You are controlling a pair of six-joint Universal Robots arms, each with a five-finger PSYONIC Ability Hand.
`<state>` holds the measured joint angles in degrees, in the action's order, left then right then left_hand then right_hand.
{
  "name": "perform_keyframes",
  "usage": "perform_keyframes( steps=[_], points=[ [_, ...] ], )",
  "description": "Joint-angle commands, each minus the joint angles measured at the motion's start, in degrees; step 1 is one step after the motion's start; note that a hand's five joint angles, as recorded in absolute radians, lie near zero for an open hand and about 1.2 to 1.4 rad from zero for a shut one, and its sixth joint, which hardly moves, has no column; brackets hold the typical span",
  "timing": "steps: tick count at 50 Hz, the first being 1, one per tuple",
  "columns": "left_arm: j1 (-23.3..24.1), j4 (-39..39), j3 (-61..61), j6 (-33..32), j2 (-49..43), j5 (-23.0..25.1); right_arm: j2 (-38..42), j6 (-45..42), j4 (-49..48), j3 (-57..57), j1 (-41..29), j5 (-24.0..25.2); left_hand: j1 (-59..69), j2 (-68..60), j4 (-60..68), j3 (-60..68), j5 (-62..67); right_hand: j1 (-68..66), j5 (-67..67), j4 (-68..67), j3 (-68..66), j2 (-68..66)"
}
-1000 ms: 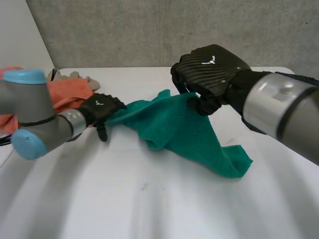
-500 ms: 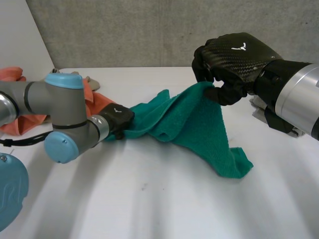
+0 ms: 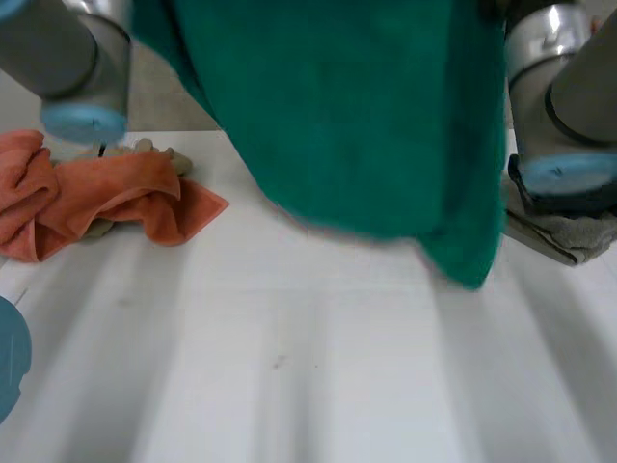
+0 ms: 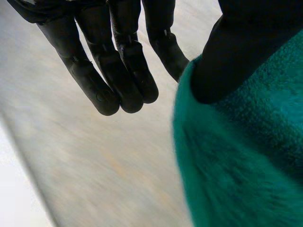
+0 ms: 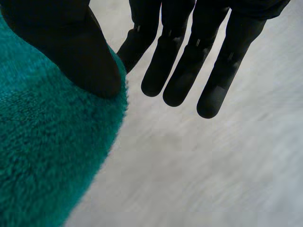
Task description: Fold the laundry.
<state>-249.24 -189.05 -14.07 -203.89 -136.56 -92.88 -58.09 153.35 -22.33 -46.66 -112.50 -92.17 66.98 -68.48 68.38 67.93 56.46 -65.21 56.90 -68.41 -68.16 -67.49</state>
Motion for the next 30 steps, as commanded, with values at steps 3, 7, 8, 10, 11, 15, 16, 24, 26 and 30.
perform_keyframes(
  steps=[3,7,8,10,11,15,16,24,26,30],
  points=[
    [-0.72,-0.62,-11.48,4.03,7.7,2.27,-4.83,-1.47,-3.26,-6.85,-2.37,5.95,13.02,-11.52,11.62,12.07,13.54,-14.79,13.1,-11.59,-11.84,-12.51],
    [-1.68,-0.71,-26.15,3.77,12.19,2.71,-7.03,-2.61,3.51,-14.4,-1.76,6.39,13.02,-11.52,11.62,12.07,13.54,-14.79,13.1,-11.59,-11.84,-12.51],
    [-1.86,-0.97,-29.05,3.59,12.89,2.53,-7.47,-2.88,4.65,-16.16,-1.58,6.39,13.02,-11.52,11.62,12.07,13.54,-14.79,13.1,-11.59,-11.84,-12.51],
    [-2.74,-1.5,-37.49,2.98,14.83,2.71,-8.35,-3.67,7.64,-22.05,-0.88,6.57,13.02,-11.52,11.62,12.07,13.54,-14.79,13.1,-11.59,-11.84,-12.51],
    [-3.09,-1.41,-40.3,2.8,15.35,2.79,-8.53,-3.84,8.35,-24.24,-0.62,6.65,13.02,-11.52,11.62,12.07,13.54,-14.79,13.1,-11.59,-11.84,-12.51],
    [-4.14,-1.15,-53.14,0.43,16.76,3.76,-8.44,-4.11,9.85,-34.7,0.0,7.62,13.02,-11.52,11.62,12.07,13.54,-14.79,13.1,-11.59,-11.84,-12.51],
    [-4.23,-1.23,-55.51,-0.27,16.85,4.11,-8.27,-4.11,9.68,-36.73,0.0,7.97,13.02,-11.52,11.62,12.07,13.54,-14.79,13.1,-11.59,-11.84,-12.51],
    [-3.8,-0.88,-73.1,-7.56,16.85,10.17,-2.3,-3.93,5.64,-46.41,1.32,13.07,13.02,-11.52,11.62,12.07,13.54,-14.79,13.1,-11.59,-11.84,-12.51],
    [-3.8,-0.88,-74.17,-8.27,17.29,10.7,-2.11,-3.67,5.98,-46.41,1.67,12.81,13.02,-11.52,11.62,12.07,13.54,4.11,-5.8,7.32,7.06,6.39],
    [-4.06,-0.88,-74.43,-8.71,19.66,10.71,-3.16,-0.95,7.82,-46.06,3.07,10.97,13.02,-11.52,11.62,12.07,13.54,33.32,-35.01,36.53,36.27,35.6]
  ],
)
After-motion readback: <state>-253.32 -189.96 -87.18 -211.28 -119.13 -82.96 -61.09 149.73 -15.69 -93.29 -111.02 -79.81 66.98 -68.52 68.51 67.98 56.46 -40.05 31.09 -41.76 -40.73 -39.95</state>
